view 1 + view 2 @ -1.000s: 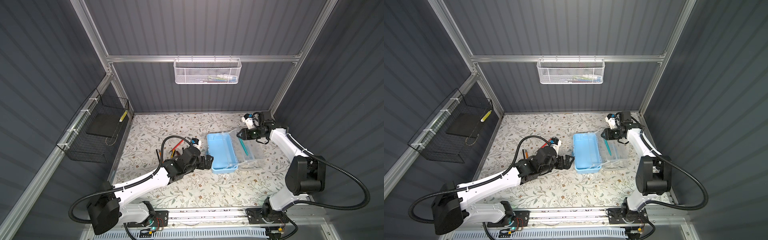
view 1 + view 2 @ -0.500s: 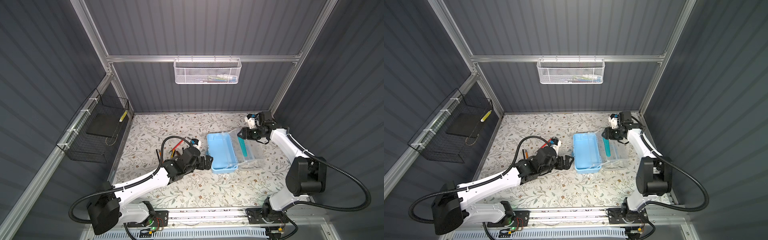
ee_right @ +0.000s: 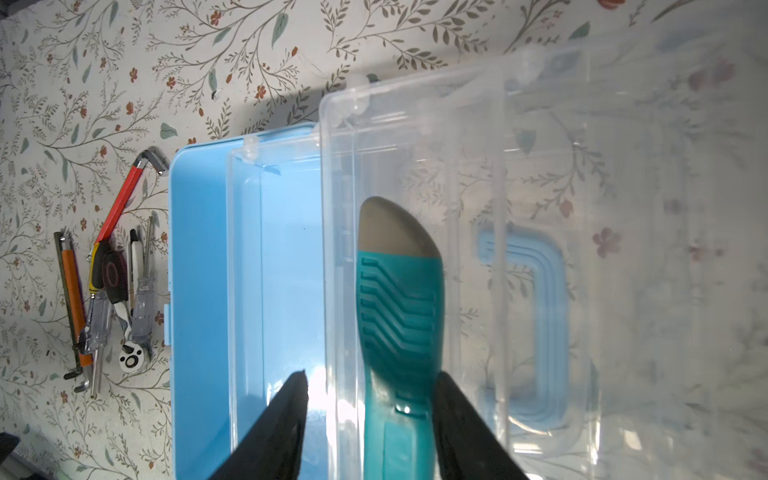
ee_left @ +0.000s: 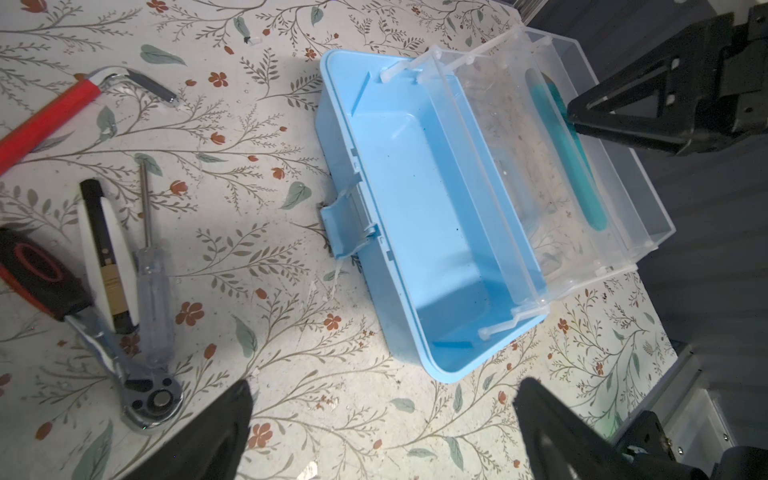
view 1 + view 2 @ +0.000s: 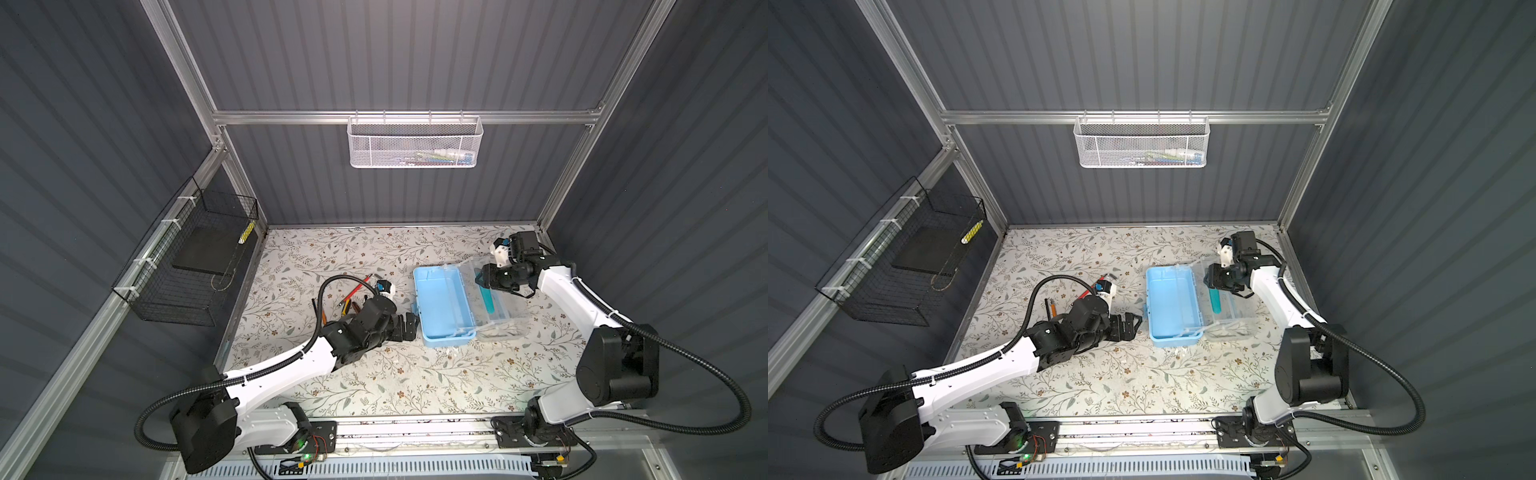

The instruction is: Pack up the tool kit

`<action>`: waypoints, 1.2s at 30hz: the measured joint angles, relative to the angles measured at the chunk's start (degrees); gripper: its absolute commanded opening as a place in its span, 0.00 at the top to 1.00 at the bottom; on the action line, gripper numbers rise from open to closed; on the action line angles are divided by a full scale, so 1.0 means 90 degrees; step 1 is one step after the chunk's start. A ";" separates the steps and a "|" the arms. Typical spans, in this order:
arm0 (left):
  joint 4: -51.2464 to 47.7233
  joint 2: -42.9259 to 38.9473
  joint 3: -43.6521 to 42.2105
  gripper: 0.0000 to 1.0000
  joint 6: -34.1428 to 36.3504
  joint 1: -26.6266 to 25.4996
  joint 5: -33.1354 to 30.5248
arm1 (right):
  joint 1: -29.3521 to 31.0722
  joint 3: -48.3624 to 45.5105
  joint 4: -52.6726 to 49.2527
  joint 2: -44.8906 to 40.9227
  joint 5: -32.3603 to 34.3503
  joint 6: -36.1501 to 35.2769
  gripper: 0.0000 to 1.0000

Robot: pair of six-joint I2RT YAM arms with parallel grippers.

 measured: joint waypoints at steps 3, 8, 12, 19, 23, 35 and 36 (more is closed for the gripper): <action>-0.0044 -0.0141 -0.0029 0.00 -0.0032 0.0024 -0.0053 | 0.0053 0.0002 -0.0046 0.0049 0.0287 0.0036 0.55; -0.0044 -0.0231 -0.0085 0.00 -0.0080 0.0029 -0.0090 | 0.0107 -0.0032 -0.0019 0.0007 0.0532 0.0095 0.50; -0.0044 -0.0228 -0.0155 0.00 -0.0107 0.0029 -0.0090 | 0.0124 -0.0204 0.0024 -0.0214 0.0636 0.0148 0.42; -0.0287 -0.0260 -0.0209 0.00 -0.0126 0.0114 -0.0306 | 0.0124 -0.0289 0.0010 -0.0782 0.0653 0.0199 0.36; -0.0726 -0.0318 -0.0240 0.00 -0.0175 0.0449 -0.0741 | 0.0124 -0.0381 0.0024 -0.1071 0.0597 0.0228 0.34; -0.1307 -0.0002 -0.0406 0.03 0.0155 0.1872 -0.1086 | 0.0136 -0.0517 0.0061 -0.1401 0.0537 0.0236 0.34; -0.1299 0.0049 -0.0420 0.03 0.0199 0.1923 -0.1064 | 0.0136 -0.0534 0.0063 -0.1409 0.0539 0.0238 0.34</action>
